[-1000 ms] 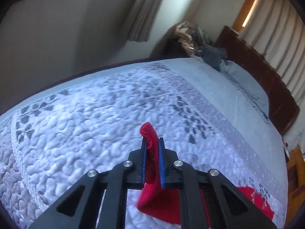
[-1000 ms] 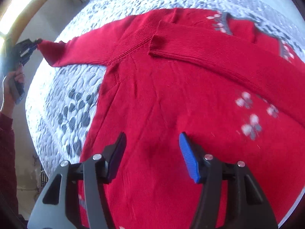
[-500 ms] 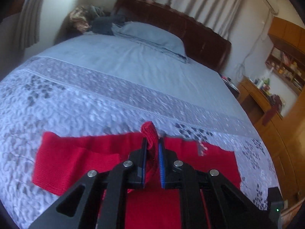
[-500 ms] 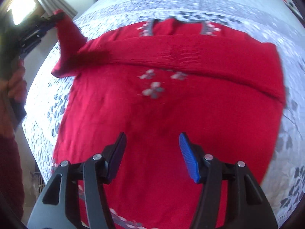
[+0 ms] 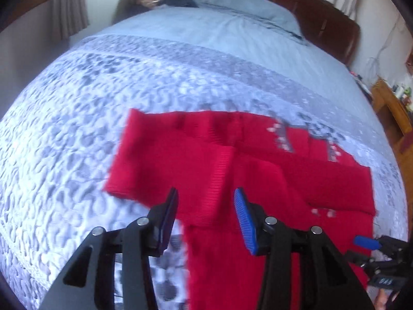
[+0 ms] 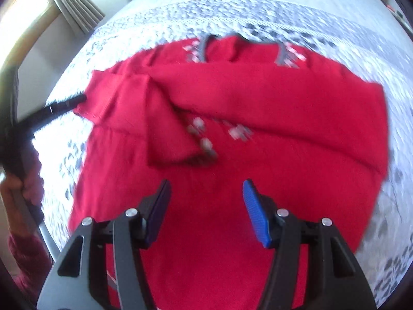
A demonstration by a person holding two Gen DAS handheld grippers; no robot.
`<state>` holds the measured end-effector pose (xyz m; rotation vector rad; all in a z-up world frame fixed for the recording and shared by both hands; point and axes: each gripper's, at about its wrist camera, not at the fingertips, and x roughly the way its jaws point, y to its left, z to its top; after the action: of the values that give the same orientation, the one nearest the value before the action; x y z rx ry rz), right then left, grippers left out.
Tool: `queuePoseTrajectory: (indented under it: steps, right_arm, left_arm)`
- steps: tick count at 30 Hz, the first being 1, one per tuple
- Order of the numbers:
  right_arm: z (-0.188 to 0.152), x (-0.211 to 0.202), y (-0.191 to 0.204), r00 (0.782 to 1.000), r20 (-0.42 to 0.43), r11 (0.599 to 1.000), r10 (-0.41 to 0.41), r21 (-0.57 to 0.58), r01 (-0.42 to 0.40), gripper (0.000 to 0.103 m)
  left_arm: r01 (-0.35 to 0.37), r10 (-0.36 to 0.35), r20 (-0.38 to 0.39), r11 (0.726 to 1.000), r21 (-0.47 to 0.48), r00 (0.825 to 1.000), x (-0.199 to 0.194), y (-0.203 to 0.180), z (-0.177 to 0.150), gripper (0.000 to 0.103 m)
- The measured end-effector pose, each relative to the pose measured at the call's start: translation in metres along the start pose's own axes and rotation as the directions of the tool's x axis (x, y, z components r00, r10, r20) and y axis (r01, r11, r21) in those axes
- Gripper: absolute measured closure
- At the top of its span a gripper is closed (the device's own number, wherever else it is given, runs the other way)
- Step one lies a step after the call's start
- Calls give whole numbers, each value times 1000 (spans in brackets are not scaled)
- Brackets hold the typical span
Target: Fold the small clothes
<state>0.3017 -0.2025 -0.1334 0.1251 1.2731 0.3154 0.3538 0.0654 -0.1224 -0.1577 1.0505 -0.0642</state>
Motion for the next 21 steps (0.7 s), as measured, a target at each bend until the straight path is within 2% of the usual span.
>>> queuePoseTrajectory:
  steps: [3, 5, 7, 11, 13, 14, 15, 16, 17, 19, 21]
  right_arm:
    - [19, 7, 20, 999, 31, 1000, -13, -25, 14, 44]
    - [24, 11, 40, 999, 37, 997, 11, -80, -8, 43]
    - [23, 21, 62, 1000, 28, 987, 13, -160, -8, 43]
    - [22, 48, 77, 998, -9, 974, -67, -216, 63, 44]
    - [22, 64, 73, 995, -34, 974, -96, -211, 87, 63]
    - [22, 70, 69, 992, -43, 973, -122, -203, 111, 81]
    - [22, 71, 64, 991, -44, 975, -125, -191, 115, 88]
    - [25, 66, 58, 995, -43, 983, -85, -164, 77, 94]
    - [28, 60, 52, 998, -38, 989, -50, -142, 44, 97]
    - [39, 41, 32, 1000, 1, 998, 2, -65, -2, 97]
    - [54, 25, 4, 999, 43, 999, 24, 38, -25, 93]
  left_arm:
    - [-25, 24, -19, 998, -52, 1000, 9, 20, 0, 57]
    - [-64, 63, -35, 997, -44, 997, 17, 25, 0, 57]
    - [-74, 72, -43, 997, -39, 996, 22, 27, -1, 55]
    - [-49, 48, -56, 998, -29, 997, 29, 27, -1, 47]
    - [-54, 52, -60, 998, -40, 997, 32, 28, -2, 45]
    - [-45, 42, -69, 998, -50, 997, 34, 30, -2, 45]
    - [-40, 36, -76, 997, -59, 996, 36, 32, -2, 44]
    - [-36, 31, -78, 997, -68, 997, 37, 33, -2, 44]
    - [-31, 25, -75, 997, -76, 997, 37, 35, -1, 43]
    - [-22, 15, -73, 995, -94, 997, 39, 36, 0, 41]
    - [-18, 10, -66, 992, -123, 998, 39, 38, 3, 40]
